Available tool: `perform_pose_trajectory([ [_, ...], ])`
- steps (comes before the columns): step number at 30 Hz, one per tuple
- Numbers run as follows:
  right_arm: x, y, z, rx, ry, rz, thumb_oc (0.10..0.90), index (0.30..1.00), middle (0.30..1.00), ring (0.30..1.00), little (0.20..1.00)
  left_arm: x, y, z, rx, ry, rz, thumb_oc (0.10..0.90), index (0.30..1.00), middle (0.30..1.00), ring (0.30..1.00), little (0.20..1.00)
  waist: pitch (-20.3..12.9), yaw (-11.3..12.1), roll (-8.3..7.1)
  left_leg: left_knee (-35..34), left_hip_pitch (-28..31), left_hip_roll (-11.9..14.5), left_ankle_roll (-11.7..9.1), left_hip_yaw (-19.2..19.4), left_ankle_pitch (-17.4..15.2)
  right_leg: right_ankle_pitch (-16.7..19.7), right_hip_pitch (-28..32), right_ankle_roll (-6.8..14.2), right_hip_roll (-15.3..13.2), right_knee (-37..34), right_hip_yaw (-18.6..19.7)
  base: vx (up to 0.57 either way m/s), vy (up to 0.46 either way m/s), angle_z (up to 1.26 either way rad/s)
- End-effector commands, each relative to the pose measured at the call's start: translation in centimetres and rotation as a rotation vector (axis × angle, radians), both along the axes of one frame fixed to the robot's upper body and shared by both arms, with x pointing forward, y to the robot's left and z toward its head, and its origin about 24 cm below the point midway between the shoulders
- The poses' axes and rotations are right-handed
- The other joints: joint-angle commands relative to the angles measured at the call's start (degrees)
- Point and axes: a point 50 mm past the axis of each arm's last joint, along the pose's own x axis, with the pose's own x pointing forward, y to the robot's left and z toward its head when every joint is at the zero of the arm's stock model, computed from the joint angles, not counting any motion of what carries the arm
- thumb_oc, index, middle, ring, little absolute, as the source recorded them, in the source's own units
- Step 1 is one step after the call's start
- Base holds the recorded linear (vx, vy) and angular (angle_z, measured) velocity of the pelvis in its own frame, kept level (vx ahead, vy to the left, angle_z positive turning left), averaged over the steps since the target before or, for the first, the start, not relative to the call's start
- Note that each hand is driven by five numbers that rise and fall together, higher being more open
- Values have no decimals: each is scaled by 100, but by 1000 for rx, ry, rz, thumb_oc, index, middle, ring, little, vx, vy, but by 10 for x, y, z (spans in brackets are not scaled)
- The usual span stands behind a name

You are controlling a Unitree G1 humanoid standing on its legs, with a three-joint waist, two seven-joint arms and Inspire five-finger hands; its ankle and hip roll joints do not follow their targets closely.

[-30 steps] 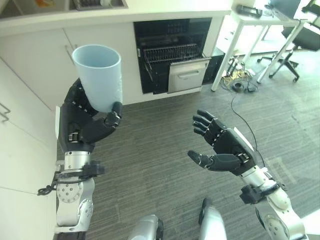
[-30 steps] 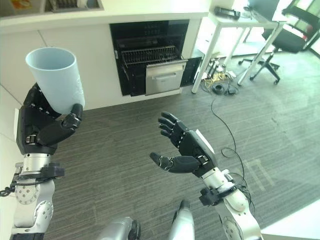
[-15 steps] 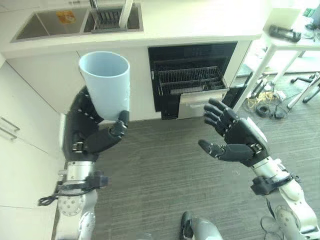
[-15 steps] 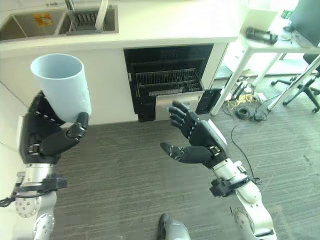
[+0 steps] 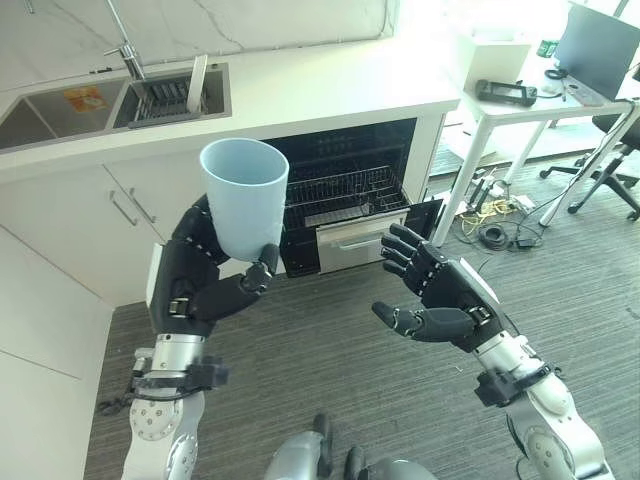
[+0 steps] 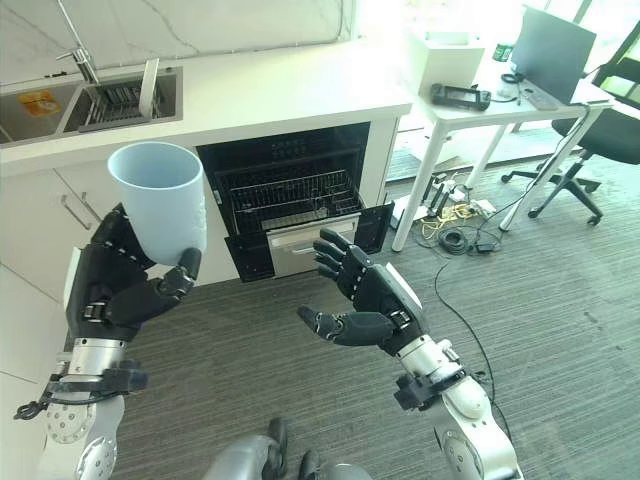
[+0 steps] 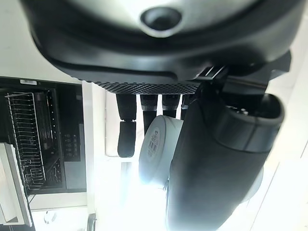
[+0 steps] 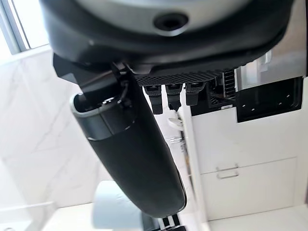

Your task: Place the dishes in the dishwasher.

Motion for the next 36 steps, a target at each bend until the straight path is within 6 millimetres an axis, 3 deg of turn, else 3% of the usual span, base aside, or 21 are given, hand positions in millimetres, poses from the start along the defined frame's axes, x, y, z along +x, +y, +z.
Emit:
perform_pose_trajectory([
  [1,-3,-6,48,47,-268,-20,800,900,900,900,900,-5,-3,53,55,-312,-15,400,300,300,300,300,-333,114,-107,-161,696,-165,70,0,51,-230,213,1067,-396,86,353,264,151,-10],
  [10,-3,-7,48,55,-269,-23,800,900,900,900,900,-6,2,59,99,-326,13,400,300,300,300,300,-523,324,-320,-161,1095,-434,515,-241,-373,-208,537,1194,-694,86,91,213,143,-30],
  [13,0,-1,49,69,-274,-28,800,900,900,900,900,-6,4,61,124,-342,17,400,300,300,300,300,-498,398,-402,-161,1222,-477,636,-338,-471,479,773,1450,-756,86,-232,155,182,2],
  [14,1,6,47,96,-265,-1,800,900,900,900,900,-6,6,64,139,-355,37,400,300,300,300,300,-420,363,-286,-161,1411,-448,743,-509,-595,1186,575,1603,-795,1146,-346,179,278,-5],
  [16,1,10,45,95,-255,12,800,900,900,900,900,-5,6,65,135,-355,53,400,300,300,300,300,-382,308,-253,-161,1516,-424,775,-509,-670,1164,158,1544,-906,1506,-280,107,192,11],
  [17,2,11,43,90,-250,17,800,900,900,900,900,-2,7,65,131,-351,56,400,300,300,300,300,-377,292,-259,-161,1526,-431,780,-522,-669,1078,55,1490,-976,1344,-250,131,34,20],
  [18,3,9,44,93,-256,13,800,900,900,900,900,2,4,69,137,-359,36,400,300,300,300,300,-345,242,-258,-161,1585,-416,757,-675,-694,968,88,1406,-1061,583,-220,127,-40,20],
  [20,2,5,46,93,-271,9,800,900,900,900,900,4,1,71,151,-373,23,400,300,300,300,300,-288,166,-288,-161,1665,-426,765,-764,-753,1027,32,1424,-1232,86,-76,97,-95,73],
  [23,1,-2,51,94,-285,-5,800,900,900,900,900,5,-4,75,153,-383,2,400,300,300,300,300,-222,41,-434,-161,1828,-474,722,-831,-915,1165,-782,1714,-1902,86,645,105,-178,39],
  [26,1,0,58,87,-285,40,800,900,900,900,900,2,-4,79,185,-396,31,400,300,300,300,300,-264,113,-461,-161,1938,-336,630,-855,-1005,1339,-1479,1893,-2309,86,843,168,-215,86],
  [28,-1,0,59,88,-284,49,800,900,900,900,900,0,-3,80,196,-399,35,400,300,300,300,300,-285,148,-473,-161,1959,-288,622,-880,-1025,1306,-1602,1917,-2364,86,1011,197,-292,20],
  [33,-4,2,63,95,-280,59,800,900,900,900,900,-4,0,82,205,-402,26,400,300,300,300,300,-330,223,-566,-161,2070,-142,548,-1011,-1168,1383,-1333,1956,-2421,86,1025,191,-429,41],
  [36,0,7,71,90,-290,87,800,900,900,900,900,-6,2,78,183,-371,23,400,300,300,300,300,-459,263,-617,-161,2341,292,253,-1087,-1307,983,-1011,1956,-2169,86,754,272,-767,46],
])
